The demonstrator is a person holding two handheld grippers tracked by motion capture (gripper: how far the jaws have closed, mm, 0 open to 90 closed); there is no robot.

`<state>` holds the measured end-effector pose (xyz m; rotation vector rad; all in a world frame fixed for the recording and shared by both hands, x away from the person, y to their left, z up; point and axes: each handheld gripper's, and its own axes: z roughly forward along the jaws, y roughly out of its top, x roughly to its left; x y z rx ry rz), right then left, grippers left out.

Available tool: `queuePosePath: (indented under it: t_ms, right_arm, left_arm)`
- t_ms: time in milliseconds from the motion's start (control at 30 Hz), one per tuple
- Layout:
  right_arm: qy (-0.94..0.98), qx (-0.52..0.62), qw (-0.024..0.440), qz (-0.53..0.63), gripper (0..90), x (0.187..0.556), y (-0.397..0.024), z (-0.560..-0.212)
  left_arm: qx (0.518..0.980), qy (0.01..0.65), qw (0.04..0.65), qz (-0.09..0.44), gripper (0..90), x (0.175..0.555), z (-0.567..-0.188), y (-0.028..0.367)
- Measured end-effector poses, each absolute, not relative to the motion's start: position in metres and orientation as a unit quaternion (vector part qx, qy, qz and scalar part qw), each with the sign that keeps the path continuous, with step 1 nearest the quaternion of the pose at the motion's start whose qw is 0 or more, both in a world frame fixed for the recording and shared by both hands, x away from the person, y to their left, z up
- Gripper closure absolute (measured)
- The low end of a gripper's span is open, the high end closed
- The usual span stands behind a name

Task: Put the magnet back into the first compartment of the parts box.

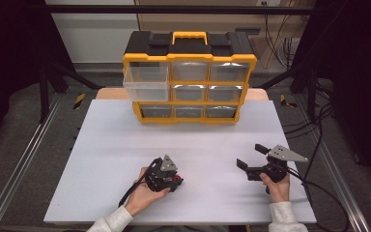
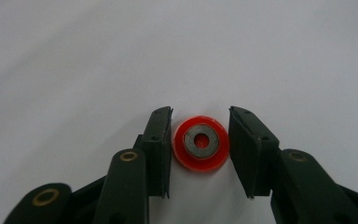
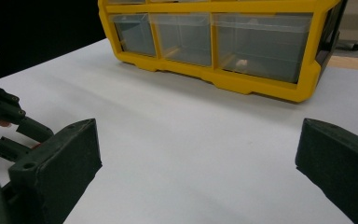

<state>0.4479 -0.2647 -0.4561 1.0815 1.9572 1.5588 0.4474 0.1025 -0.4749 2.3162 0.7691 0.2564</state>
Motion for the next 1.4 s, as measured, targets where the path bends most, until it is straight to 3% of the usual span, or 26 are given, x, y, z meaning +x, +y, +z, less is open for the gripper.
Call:
queuePosePath:
  t_ms: [1400]
  right_arm:
    - [0.703, 0.386, 0.206, 0.560, 0.4, 0.448, -0.265, -0.456]
  left_arm:
    - [0.872, 0.312, 0.365, 0.094, 61.9, 0.450, -0.456, 0.117]
